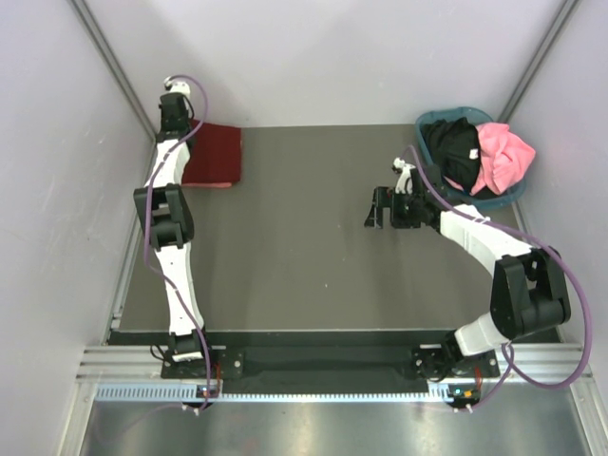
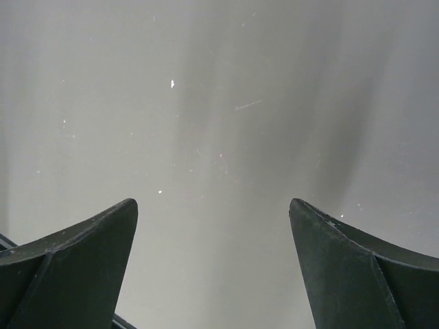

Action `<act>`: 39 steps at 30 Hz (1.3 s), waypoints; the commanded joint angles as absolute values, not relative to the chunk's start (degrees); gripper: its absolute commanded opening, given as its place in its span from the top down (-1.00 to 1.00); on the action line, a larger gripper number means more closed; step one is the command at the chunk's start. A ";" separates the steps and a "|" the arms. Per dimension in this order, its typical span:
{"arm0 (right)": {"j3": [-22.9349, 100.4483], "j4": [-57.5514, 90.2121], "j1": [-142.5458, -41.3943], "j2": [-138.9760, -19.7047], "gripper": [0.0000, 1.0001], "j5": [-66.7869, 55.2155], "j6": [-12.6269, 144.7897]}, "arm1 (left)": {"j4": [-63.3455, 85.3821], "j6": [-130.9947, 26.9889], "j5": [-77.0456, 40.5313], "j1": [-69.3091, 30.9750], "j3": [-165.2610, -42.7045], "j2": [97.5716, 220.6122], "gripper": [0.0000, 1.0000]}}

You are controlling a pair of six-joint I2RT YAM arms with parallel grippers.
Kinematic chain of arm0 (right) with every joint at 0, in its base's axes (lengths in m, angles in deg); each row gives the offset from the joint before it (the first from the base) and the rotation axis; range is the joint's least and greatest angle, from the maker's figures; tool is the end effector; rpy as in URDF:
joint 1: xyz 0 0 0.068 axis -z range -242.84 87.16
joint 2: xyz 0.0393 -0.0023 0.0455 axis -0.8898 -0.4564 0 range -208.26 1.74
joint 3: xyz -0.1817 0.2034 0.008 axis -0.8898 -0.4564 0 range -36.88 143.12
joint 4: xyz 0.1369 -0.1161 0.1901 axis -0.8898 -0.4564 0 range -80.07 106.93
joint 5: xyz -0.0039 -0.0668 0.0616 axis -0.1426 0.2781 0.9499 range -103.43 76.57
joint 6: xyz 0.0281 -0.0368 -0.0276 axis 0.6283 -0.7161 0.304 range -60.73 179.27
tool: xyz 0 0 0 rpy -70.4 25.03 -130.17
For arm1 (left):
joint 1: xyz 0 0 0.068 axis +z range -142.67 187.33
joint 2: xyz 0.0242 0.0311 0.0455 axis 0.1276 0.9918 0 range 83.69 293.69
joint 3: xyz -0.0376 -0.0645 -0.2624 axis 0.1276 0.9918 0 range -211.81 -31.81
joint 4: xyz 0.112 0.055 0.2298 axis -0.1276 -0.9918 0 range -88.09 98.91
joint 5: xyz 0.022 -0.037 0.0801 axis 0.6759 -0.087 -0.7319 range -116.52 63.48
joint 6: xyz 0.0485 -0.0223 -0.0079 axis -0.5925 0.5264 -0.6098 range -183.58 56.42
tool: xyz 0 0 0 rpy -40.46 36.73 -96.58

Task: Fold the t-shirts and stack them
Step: Neatly place the folded tshirt to the corner

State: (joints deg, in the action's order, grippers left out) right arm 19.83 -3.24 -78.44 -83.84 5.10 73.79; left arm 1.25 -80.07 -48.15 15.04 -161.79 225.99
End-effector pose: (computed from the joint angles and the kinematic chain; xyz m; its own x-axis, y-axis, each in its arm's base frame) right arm 0.2993 0.0952 0.2296 -0.8184 0.0185 -0.5744 -0.2586 0.8808 0.3967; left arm 0.5748 0.0912 0.2446 -0.4576 0.2042 -0.8654 -0.3526 0.8518 0.3875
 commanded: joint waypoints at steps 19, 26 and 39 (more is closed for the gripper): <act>22.01 -4.08 -77.87 -78.52 -0.99 6.97 75.08 | -6.79 -65.30 -39.12 10.94 -151.54 206.92 -0.83; 22.01 -7.51 -77.70 -70.43 -0.99 6.17 76.49 | -8.93 -53.13 -18.36 5.94 -134.14 189.45 -0.98; 23.33 -15.59 -77.79 -53.73 -0.99 5.39 78.60 | -8.93 -47.42 -0.33 -9.61 -106.11 163.42 -0.98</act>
